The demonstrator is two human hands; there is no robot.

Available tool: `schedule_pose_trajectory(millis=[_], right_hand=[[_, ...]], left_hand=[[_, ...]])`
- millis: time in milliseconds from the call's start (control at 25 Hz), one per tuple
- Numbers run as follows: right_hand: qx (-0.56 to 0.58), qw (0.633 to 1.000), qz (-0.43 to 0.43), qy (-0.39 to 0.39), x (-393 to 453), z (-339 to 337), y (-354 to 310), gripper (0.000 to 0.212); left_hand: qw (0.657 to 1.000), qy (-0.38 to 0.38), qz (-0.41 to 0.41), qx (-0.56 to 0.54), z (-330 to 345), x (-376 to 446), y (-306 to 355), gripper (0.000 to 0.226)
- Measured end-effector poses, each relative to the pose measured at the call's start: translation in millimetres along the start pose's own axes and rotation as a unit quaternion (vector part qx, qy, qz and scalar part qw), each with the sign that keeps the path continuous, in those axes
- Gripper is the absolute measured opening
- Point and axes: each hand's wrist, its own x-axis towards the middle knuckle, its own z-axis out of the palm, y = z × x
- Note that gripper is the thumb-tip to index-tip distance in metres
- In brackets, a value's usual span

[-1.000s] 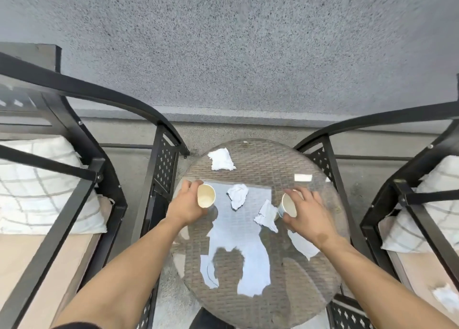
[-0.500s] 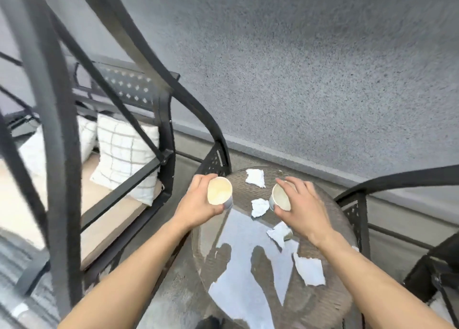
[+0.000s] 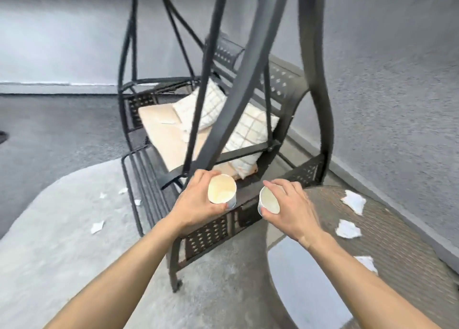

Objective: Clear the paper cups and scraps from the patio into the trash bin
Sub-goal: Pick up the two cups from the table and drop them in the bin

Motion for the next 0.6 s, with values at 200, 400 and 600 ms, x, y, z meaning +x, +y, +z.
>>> schedule_pose_trajectory(millis=[200, 400, 600], right_hand=[[0.016, 0.988, -0.149, -0.024, 41, 37, -130, 0.064], [0.041, 0.955, -0.291, -0.044, 48, 78, -291, 0.065], [0.039, 0.91, -0.408, -0.068, 34, 119, -451, 0.066]], left_hand=[[0.989, 0.102, -0.099, 0.027, -92, -96, -85, 0.08], [0.956, 0.209, -0.196, 0.062, -177, -227, -168, 0.081], [0.911, 0.29, -0.277, 0.093, -248, -354, -233, 0.078]])
